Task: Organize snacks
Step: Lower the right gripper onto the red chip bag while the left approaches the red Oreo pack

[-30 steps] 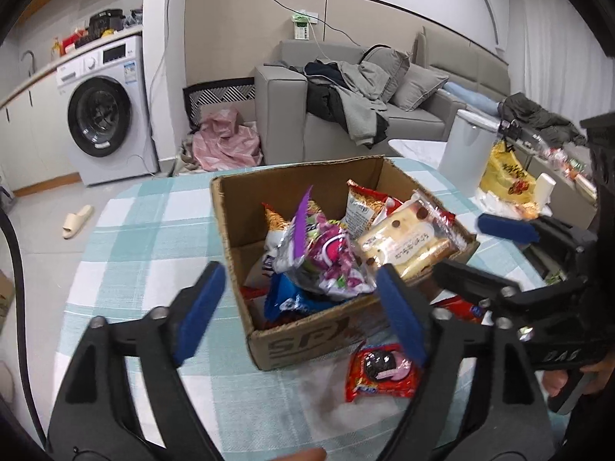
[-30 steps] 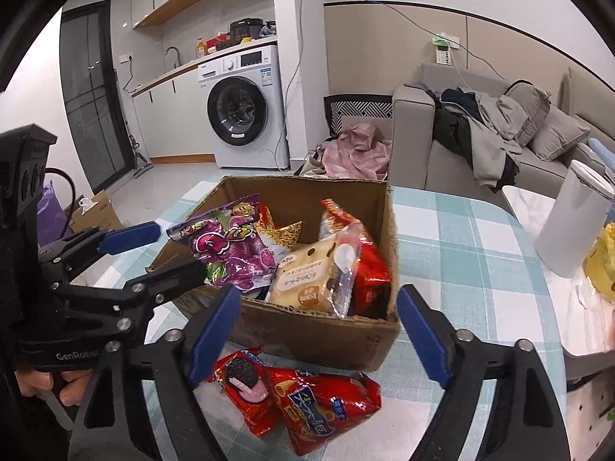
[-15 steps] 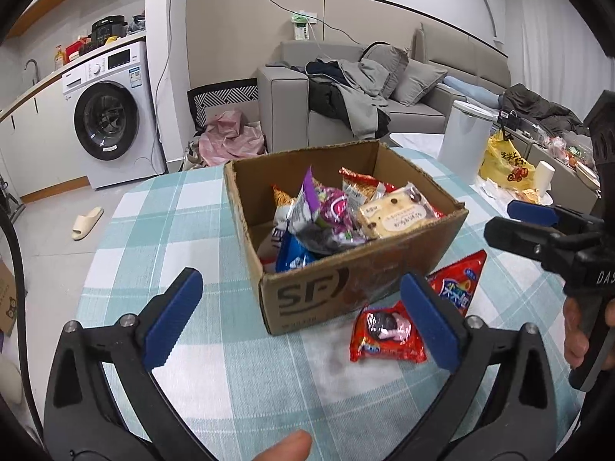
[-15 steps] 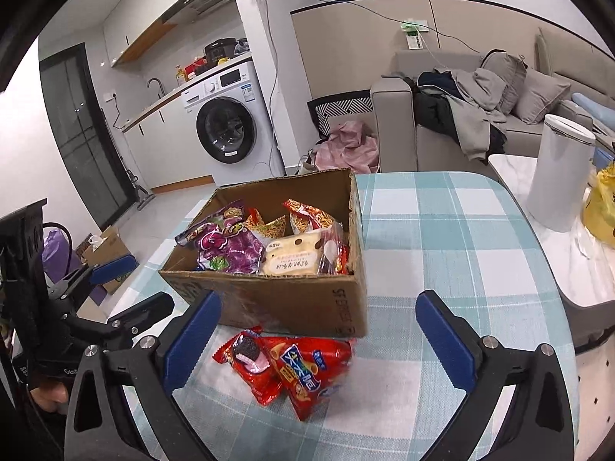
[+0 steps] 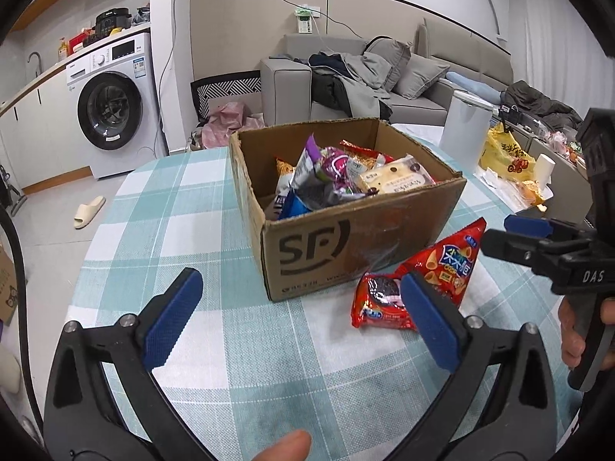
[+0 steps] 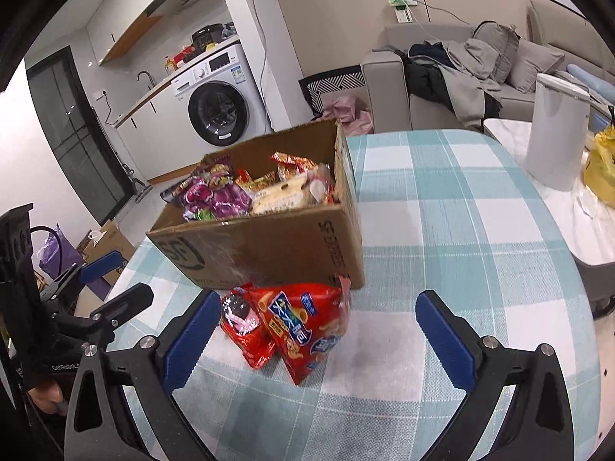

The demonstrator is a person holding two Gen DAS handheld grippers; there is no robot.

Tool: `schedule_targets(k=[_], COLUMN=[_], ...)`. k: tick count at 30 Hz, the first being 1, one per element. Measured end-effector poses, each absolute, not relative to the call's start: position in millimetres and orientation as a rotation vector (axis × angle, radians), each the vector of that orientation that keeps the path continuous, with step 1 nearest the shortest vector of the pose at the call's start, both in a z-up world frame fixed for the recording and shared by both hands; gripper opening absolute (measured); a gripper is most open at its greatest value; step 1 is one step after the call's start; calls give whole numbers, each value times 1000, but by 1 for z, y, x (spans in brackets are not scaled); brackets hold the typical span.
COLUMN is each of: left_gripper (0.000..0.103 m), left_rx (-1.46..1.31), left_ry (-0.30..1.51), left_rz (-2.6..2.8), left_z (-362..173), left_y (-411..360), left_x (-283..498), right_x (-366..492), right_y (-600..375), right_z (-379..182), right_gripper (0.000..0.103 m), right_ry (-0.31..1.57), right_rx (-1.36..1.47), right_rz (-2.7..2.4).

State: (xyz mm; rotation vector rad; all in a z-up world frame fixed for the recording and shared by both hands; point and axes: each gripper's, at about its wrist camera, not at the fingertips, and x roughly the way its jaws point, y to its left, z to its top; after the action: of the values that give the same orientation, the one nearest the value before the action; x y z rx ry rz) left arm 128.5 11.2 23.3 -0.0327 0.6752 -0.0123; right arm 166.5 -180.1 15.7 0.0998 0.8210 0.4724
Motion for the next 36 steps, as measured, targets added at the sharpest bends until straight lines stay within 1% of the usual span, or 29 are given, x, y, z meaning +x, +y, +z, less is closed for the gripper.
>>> schedule_targets(k=[19, 36], left_gripper=[103, 103], left_rx=[-21, -58], left_ry=[736, 743], left_rz=[-32, -53], left_z=[-14, -23], left_y=[-2, 5], left_x=[136, 142], right_x=[173, 181], right_y=[-169, -146], right_z=[-22, -35], right_gripper=[103, 102], right_ry=[931, 961], right_rx=[22, -35], right_rz=[447, 490])
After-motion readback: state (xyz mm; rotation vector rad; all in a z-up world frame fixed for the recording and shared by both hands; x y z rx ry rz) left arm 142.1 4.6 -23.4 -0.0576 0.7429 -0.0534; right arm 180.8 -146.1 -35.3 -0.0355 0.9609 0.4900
